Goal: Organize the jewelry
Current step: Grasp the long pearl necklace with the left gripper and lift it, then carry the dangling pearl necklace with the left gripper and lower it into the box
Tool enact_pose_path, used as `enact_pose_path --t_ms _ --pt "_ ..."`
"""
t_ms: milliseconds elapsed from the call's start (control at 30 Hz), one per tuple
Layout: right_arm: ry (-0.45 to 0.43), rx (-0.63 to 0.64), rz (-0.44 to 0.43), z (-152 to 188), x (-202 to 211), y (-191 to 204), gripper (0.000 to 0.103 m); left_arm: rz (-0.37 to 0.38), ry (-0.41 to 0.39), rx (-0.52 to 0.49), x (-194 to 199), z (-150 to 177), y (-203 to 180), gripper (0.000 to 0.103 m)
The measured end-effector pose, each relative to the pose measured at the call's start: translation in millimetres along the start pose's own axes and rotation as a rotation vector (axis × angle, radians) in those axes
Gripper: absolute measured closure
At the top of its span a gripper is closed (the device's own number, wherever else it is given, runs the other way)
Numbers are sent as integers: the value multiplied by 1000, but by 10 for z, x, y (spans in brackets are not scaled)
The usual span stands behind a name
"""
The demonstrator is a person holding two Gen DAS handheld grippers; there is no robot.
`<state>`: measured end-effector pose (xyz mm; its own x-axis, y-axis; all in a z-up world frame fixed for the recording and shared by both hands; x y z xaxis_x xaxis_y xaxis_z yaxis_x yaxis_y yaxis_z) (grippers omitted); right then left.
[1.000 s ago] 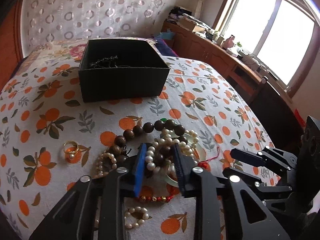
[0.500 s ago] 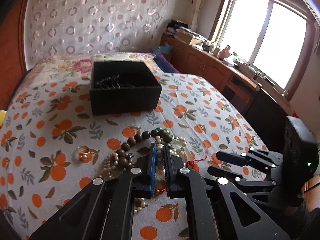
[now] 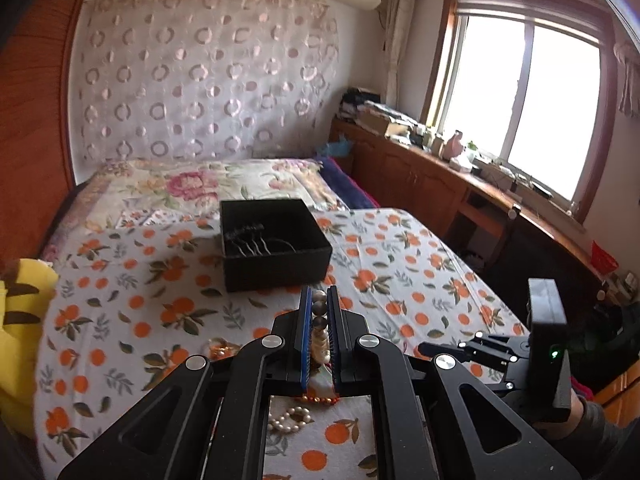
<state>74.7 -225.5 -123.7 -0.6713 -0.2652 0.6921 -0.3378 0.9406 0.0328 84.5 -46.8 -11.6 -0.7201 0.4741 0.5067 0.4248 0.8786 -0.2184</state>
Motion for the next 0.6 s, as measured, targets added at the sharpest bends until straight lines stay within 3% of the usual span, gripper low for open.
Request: enact_pose_path --t_ms 600 --pt "0 59 -58 -497 -172 181 66 -62 -152 10 667 -364 255 96"
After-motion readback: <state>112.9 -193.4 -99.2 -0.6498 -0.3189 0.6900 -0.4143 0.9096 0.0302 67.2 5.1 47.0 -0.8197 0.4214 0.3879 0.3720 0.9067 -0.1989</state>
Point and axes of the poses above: each gripper's, at about its wrist camera, not at the fingertips, and x roughly against the way its jaws point, y to its left, z to its underside, the point moved 4 cm from there along -x, roughly the way its jaws point, and after that the axes turned 5 degrees about z, right-handed, at the moved point
